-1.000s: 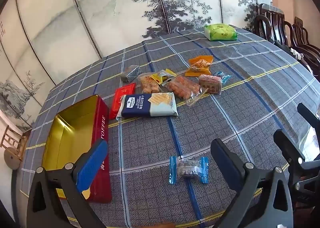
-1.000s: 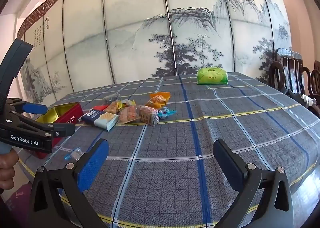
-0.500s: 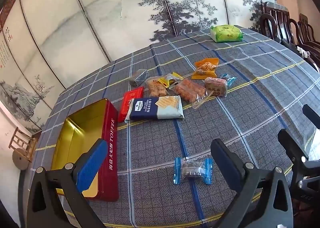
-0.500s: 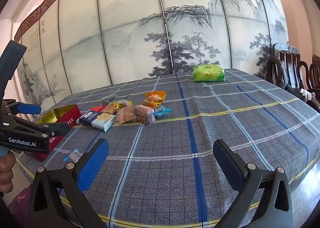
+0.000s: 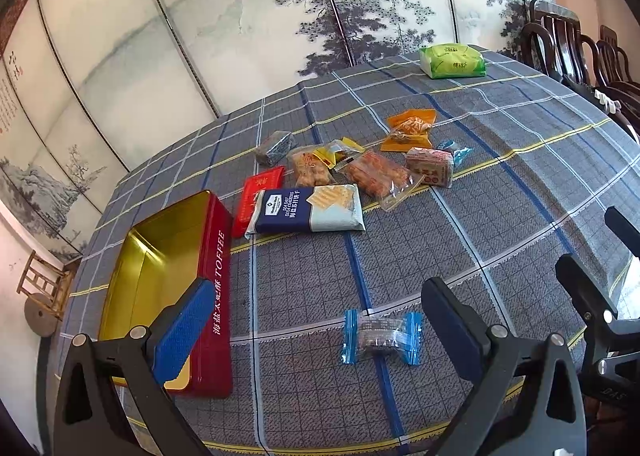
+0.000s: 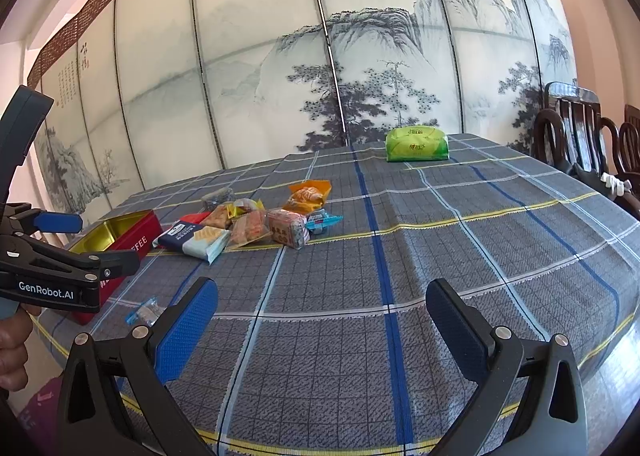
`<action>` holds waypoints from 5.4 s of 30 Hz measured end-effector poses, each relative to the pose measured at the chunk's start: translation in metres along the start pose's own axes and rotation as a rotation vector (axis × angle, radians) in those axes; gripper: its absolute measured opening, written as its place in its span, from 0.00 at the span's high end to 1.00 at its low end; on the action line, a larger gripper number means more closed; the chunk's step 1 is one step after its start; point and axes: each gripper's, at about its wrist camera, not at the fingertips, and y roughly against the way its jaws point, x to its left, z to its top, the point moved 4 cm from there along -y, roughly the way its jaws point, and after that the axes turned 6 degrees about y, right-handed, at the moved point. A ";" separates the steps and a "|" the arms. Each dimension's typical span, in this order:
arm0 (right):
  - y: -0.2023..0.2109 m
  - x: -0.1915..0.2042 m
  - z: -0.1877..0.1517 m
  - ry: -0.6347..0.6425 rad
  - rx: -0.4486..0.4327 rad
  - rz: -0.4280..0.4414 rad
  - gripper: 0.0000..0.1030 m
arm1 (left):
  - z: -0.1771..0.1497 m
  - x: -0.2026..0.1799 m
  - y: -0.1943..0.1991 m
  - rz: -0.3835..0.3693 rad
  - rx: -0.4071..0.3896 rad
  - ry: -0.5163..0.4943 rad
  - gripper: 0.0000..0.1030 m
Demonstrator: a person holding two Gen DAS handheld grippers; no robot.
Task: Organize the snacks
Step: 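Move the left gripper toward the blue-wrapped candy on the table, then close the left gripper on the blue-wrapped candy and lift it, then carry the blue candy toward the tin while the right gripper grasps the pink-wrapped cake, then lower the blue candy into the gold tin and open the left gripper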
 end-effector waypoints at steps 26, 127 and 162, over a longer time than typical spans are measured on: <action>-0.005 -0.003 -0.004 -0.022 0.010 0.006 0.00 | -0.014 -0.003 -0.026 -0.052 0.128 0.028 0.01; -0.059 0.065 0.029 0.026 0.310 0.472 0.76 | 0.011 0.121 -0.019 -0.177 0.028 0.160 0.77; -0.097 0.158 0.054 0.093 0.356 0.570 0.76 | 0.034 0.258 -0.167 0.034 0.184 0.170 0.75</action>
